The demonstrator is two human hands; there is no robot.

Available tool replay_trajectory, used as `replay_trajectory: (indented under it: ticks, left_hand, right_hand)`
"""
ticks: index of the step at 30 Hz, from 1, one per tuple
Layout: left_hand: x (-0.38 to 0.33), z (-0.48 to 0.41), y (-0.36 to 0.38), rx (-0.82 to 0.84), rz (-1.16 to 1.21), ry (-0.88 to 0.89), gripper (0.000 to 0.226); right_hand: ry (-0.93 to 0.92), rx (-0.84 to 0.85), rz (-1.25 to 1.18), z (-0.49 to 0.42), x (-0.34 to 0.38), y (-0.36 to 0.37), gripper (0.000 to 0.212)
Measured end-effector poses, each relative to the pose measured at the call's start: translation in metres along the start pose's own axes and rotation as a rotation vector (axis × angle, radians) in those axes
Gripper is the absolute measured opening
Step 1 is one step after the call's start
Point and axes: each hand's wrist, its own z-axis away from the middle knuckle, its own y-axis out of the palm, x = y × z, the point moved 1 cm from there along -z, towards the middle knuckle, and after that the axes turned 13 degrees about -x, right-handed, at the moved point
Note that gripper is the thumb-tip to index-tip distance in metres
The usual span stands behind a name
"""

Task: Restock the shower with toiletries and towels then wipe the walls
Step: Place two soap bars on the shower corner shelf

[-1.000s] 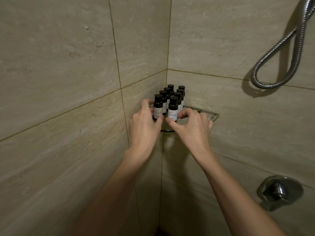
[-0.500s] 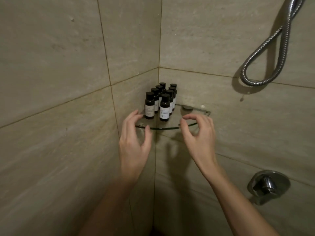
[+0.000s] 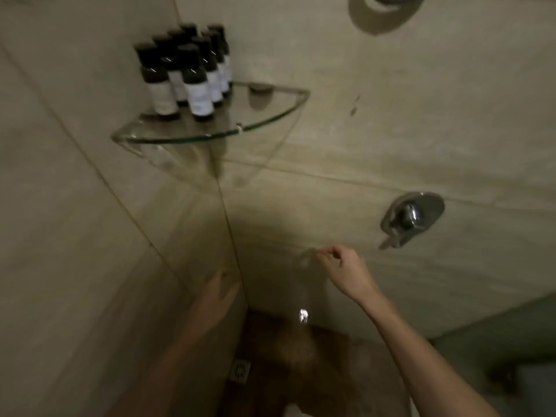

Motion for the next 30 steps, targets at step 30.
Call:
replay_trajectory:
  ticks: [30]
  left_hand:
    - [0.115, 0.162, 0.177, 1.090, -0.587, 0.198, 0.016]
  right_hand:
    - [1.750, -0.551, -0.404, 0.639, -0.181, 0.122, 0.013]
